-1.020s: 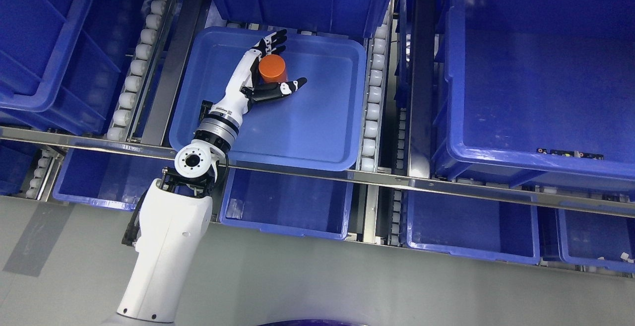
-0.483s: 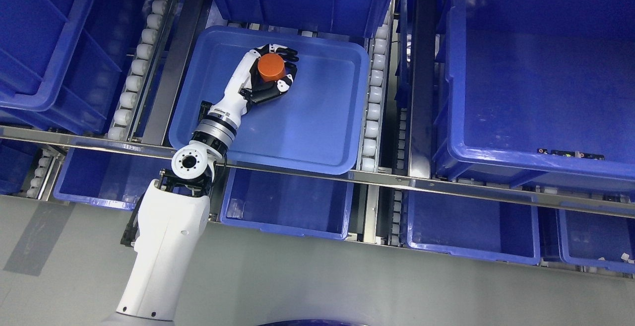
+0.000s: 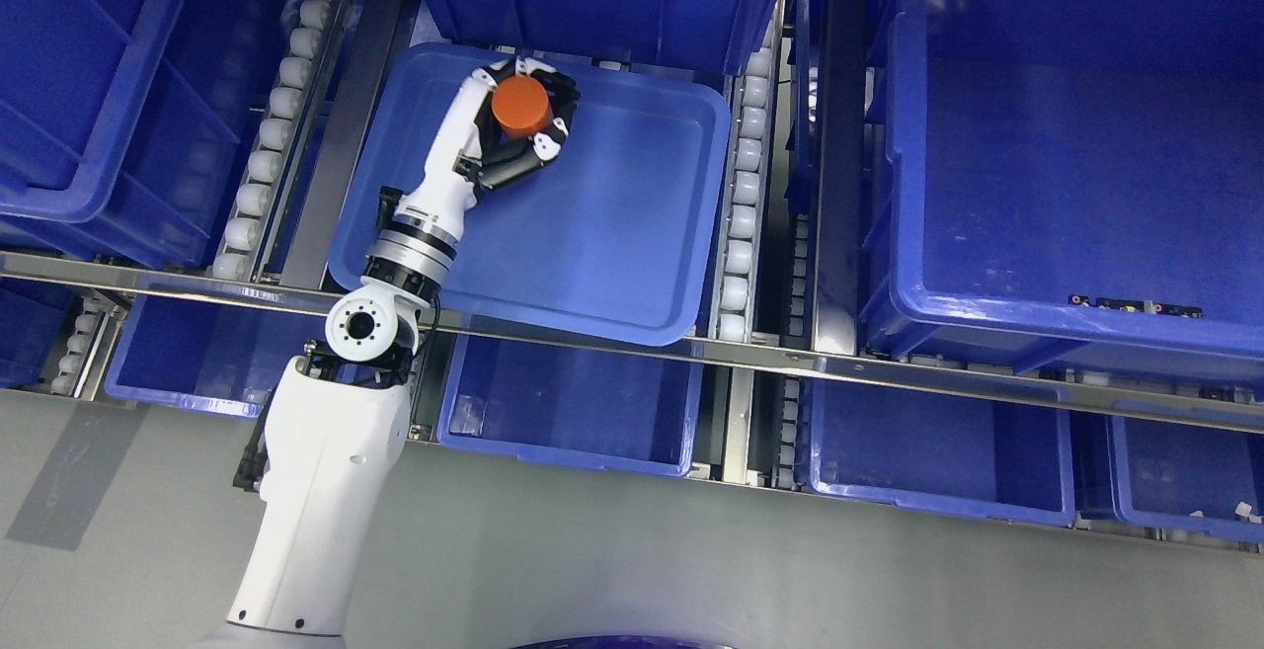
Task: Grab orange capacitor from left shelf to right desk
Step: 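Close the left hand fingers around the orange capacitor, then lift the orange capacitor up out of the bin with the left hand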
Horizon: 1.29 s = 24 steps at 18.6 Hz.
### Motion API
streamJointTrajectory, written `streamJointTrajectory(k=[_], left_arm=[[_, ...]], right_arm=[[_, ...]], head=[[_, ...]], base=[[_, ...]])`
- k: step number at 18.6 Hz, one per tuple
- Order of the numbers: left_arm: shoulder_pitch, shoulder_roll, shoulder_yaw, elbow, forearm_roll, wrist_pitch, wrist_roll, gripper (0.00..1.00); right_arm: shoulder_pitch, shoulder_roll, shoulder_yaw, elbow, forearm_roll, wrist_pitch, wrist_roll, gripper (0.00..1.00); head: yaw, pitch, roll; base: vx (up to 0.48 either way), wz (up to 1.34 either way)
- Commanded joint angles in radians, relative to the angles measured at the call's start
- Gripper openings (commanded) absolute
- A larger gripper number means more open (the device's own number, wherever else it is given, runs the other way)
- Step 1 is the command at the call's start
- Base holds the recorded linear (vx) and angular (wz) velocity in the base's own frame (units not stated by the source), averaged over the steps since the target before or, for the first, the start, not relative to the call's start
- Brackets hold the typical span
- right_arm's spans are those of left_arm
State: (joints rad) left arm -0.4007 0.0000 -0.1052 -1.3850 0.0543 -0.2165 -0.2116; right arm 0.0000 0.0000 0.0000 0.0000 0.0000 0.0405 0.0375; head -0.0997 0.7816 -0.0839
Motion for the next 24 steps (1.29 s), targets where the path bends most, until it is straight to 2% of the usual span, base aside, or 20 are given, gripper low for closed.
streamJointTrajectory(k=[1,4,7,16,24], left_arm=[[0.0,0.018,0.061,-0.126,0.064,-0.137,0.031,0.03],[0.054,0.018,0.055,-0.135,0.064,-0.315,0.031,0.03],[0.106,0.018,0.051,-0.181,0.067,-0.408,0.031,0.03],[0.141,0.018,0.05,-0.264,0.067,-0.431,0.029,0.03],[0.151,0.018,0.056,-0.264,0.067,-0.451,0.031,0.03]], right_arm=[[0.034,-0.017,-0.011,-0.023,0.0,-0.001,-0.007,1.0],[0.034,-0.017,-0.011,-0.023,0.0,-0.001,-0.005,1.0],[0.034,-0.017,-0.011,-0.023,0.0,-0.001,-0.007,1.0],[0.034,-0.017,-0.011,-0.023,0.0,-0.001,-0.007,1.0],[0.034,-0.017,-0.011,-0.023,0.0,-0.001,-0.007,1.0]], head=[[0.0,0.0,0.0],[0.0,0.0,0.0],[0.0,0.0,0.0],[0.0,0.0,-0.003],[0.0,0.0,-0.003]], base=[[0.0,0.0],[0.0,0.0],[0.0,0.0],[-0.023,-0.02],[-0.268,0.04]])
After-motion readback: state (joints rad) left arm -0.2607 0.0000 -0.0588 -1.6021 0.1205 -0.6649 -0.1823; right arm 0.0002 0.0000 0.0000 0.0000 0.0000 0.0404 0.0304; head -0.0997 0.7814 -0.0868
